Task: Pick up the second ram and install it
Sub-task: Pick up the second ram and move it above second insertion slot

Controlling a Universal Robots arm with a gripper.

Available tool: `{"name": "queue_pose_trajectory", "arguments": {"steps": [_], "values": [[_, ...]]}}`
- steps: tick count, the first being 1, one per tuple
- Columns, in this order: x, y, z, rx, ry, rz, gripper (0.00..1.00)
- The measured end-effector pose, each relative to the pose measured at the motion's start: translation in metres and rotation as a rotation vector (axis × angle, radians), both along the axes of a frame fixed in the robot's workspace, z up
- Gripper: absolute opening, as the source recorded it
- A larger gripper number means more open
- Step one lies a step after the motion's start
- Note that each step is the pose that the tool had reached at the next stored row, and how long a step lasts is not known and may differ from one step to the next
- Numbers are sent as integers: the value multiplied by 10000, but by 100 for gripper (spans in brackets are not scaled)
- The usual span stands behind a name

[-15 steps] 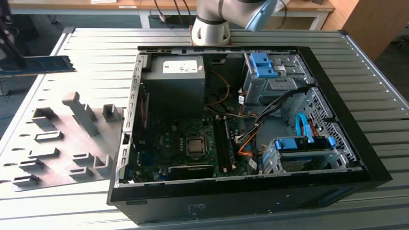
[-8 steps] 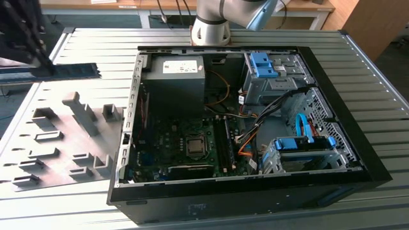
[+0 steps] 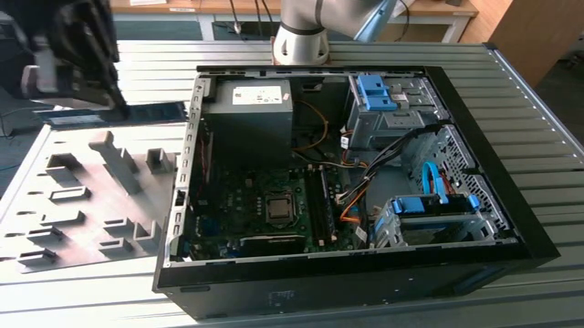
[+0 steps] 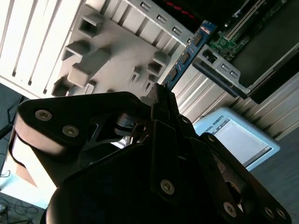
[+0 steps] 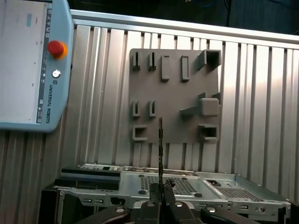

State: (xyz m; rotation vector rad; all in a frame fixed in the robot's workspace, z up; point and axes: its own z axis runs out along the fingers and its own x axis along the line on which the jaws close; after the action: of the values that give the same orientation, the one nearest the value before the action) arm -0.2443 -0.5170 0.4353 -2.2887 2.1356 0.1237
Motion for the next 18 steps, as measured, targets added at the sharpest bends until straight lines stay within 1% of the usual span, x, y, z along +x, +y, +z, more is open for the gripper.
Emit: {"name": "queue_pose_trajectory", "arguments": {"steps": [6, 14, 18], "values": [[274, 1, -110, 0, 21, 0, 14], [633, 1, -256, 0, 74, 0, 14], [792, 2, -328, 1, 102, 0, 14]]}}
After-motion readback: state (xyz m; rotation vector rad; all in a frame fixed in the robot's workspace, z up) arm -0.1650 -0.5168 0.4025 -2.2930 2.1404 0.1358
